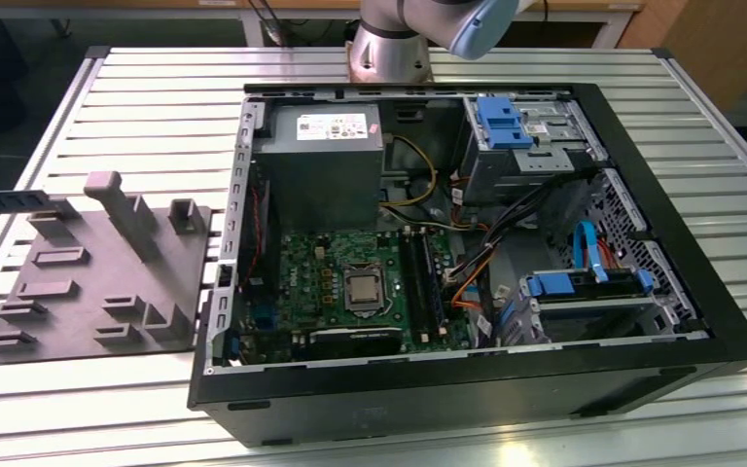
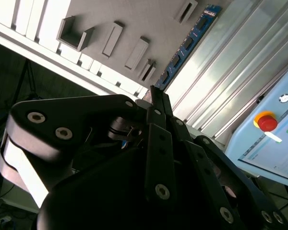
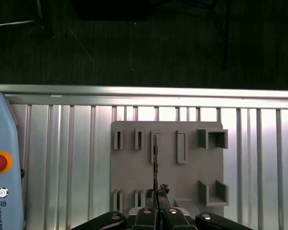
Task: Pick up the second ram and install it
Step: 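Pick up the second ram and move it above second insertion slot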
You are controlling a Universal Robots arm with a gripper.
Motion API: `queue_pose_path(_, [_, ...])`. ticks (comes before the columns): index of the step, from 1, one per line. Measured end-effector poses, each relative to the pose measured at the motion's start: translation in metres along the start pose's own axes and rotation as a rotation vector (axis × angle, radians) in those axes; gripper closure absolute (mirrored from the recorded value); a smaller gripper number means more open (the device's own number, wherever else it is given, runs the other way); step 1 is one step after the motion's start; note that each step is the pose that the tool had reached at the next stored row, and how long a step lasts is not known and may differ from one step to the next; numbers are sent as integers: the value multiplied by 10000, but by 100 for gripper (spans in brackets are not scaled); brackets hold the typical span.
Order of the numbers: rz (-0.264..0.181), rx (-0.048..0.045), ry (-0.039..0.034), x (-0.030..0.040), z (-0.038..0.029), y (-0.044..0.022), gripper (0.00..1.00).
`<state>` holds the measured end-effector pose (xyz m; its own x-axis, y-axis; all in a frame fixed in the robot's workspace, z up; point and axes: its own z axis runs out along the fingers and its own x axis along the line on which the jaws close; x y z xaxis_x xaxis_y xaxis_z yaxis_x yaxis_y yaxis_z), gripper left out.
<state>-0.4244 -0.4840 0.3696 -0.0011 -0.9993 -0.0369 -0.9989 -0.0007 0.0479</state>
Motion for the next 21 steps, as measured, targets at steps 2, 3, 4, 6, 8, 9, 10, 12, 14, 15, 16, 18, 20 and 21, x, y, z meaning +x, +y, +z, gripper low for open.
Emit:
queue_pose_path(2, [0, 1, 0, 0, -7, 0, 88])
queue_pose_path(3, [0, 1, -1, -1, -10, 1, 88])
queue_pose_path(4, [0, 0, 0, -1, -14, 1, 88])
queue_pose_path(6, [0, 1, 0, -2, -22, 1, 88])
queue_pose_path(8, [0, 0, 0, -3, -29, 1, 88])
queue_pose_path(9, [0, 0, 0, -4, -32, 2, 88])
queue_pose_path(10, [0, -1, 0, -5, -37, 2, 88])
queue_pose_path(12, [0, 1, -1, -7, -44, 2, 88])
queue_pose_path(14, [-1, 0, 0, -8, -52, 3, 88])
queue_pose_path(15, [0, 0, 0, -9, -56, 3, 88])
queue_pose_path(16, [0, 1, -1, -10, -58, 3, 88])
queue_pose_path(18, [0, 0, 0, -12, -65, 4, 88])
queue_pose_path(20, [0, 0, 0, -13, -73, 5, 88])
queue_pose_path(21, [0, 0, 0, -13, -77, 5, 88])
